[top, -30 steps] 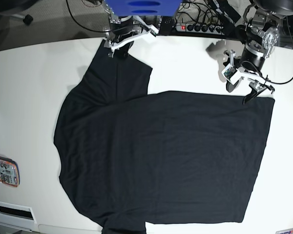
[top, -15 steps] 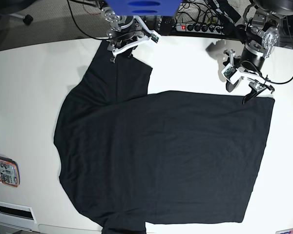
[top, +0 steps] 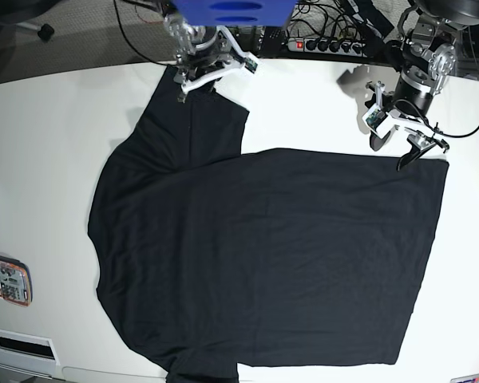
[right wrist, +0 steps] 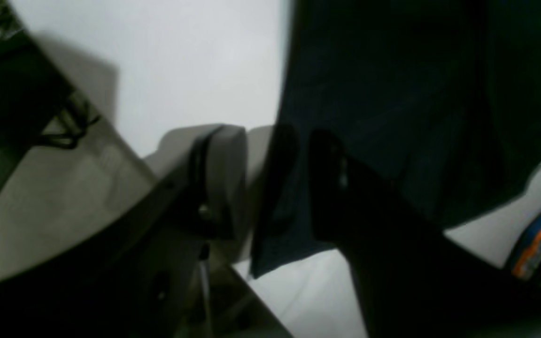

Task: Fold the T-shirt properly
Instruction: 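Grasp the shoulder edges of the black shirt with both grippers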

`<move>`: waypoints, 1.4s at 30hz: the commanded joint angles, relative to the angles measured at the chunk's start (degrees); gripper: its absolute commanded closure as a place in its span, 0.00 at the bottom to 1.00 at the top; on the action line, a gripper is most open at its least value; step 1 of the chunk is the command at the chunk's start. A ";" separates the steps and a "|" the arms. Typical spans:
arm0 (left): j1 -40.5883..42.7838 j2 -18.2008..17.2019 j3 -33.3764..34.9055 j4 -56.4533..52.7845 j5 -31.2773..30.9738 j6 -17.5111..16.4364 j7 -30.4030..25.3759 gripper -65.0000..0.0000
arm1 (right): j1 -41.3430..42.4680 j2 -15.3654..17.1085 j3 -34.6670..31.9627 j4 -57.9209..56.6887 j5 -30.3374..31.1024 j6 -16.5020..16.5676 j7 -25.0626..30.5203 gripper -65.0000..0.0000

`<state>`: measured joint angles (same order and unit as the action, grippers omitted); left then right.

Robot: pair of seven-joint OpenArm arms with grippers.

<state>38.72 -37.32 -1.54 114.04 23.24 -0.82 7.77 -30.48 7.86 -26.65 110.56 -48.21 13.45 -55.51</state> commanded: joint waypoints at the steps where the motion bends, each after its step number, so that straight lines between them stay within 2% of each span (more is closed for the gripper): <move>1: 0.01 -0.70 -0.44 0.82 0.27 0.86 -0.87 0.43 | 4.59 -2.80 2.52 1.39 5.70 -8.22 1.75 0.60; 8: 0.09 -0.70 -0.44 0.82 0.27 0.86 -0.87 0.43 | 1.86 -2.19 2.26 1.66 5.70 -8.22 1.92 0.60; 10: 0.18 -0.70 -0.44 0.82 0.27 0.86 -0.87 0.43 | -1.83 0.54 2.08 1.74 5.61 -8.22 2.71 0.60; 13: 0.18 -0.61 -0.44 0.82 0.27 0.86 -0.87 0.43 | -6.05 5.81 1.03 2.01 5.44 -8.22 7.46 0.60; 14: 0.18 -0.61 -0.44 0.82 0.27 0.86 -0.87 0.43 | -6.49 6.60 0.85 2.18 5.35 -8.22 8.96 0.60; 18: 0.09 -0.61 -0.44 0.82 0.27 0.86 -0.87 0.43 | -6.84 6.60 0.59 2.36 5.35 -8.22 10.89 0.60; 29: 0.09 -0.61 -0.44 0.91 0.27 0.86 -0.87 0.43 | -4.11 6.69 0.94 1.83 5.88 -8.22 10.63 0.60; 32: 0.09 -0.61 -0.44 0.91 0.27 0.86 -0.87 0.43 | -3.50 6.69 0.94 1.83 9.74 -8.13 10.80 0.60; 36: 0.09 -0.61 -0.44 0.91 0.27 0.86 -0.87 0.43 | -2.18 6.96 1.82 1.83 17.83 -8.13 10.54 0.60; 42: 0.18 -0.61 -0.44 0.91 0.27 0.86 -0.87 0.43 | -0.77 10.91 2.79 1.74 21.08 -8.13 10.45 0.60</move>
<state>38.74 -37.23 -1.58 113.97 23.24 -0.84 7.77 -31.11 18.52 -23.99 111.50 -26.85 5.34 -45.06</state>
